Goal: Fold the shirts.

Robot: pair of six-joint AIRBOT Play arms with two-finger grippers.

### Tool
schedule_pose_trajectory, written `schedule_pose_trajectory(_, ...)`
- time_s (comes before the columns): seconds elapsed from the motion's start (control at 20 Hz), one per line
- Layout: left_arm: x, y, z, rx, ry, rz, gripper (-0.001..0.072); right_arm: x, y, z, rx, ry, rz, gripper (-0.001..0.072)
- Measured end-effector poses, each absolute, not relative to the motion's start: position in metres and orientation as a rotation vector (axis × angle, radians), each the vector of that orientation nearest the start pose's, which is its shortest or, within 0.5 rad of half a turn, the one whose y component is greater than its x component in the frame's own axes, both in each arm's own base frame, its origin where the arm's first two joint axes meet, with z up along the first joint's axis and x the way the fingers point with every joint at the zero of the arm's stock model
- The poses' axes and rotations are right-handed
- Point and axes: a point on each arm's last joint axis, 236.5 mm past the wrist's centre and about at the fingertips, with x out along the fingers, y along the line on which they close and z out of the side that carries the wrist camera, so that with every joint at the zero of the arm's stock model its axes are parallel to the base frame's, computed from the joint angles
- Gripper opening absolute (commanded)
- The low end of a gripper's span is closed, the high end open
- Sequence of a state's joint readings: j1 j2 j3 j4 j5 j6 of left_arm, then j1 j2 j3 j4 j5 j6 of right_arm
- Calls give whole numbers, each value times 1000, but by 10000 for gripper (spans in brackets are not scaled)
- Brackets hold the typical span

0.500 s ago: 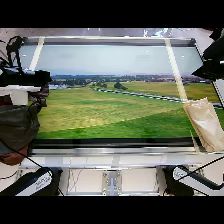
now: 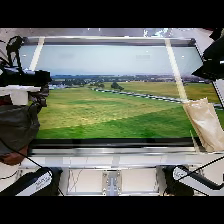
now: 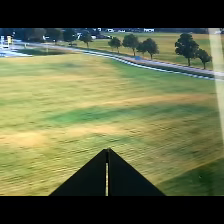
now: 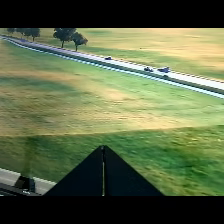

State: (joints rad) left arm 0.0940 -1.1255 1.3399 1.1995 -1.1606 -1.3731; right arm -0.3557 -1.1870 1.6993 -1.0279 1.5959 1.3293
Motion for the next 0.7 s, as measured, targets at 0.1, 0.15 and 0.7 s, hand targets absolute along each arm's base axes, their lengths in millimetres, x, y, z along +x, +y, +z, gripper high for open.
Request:
schedule_pose_trajectory(0.1,409,-40,154,-158,893,-246,12,369,-7,233,238,944,290,19)
schedule_pose_trajectory(0.15,413,-40,155,-160,881,-242,20,368,-7,233,238,944,290,19)
schedule_pose_trajectory(0.7,476,127,132,-239,699,320,668,378,-9,240,242,895,276,19)
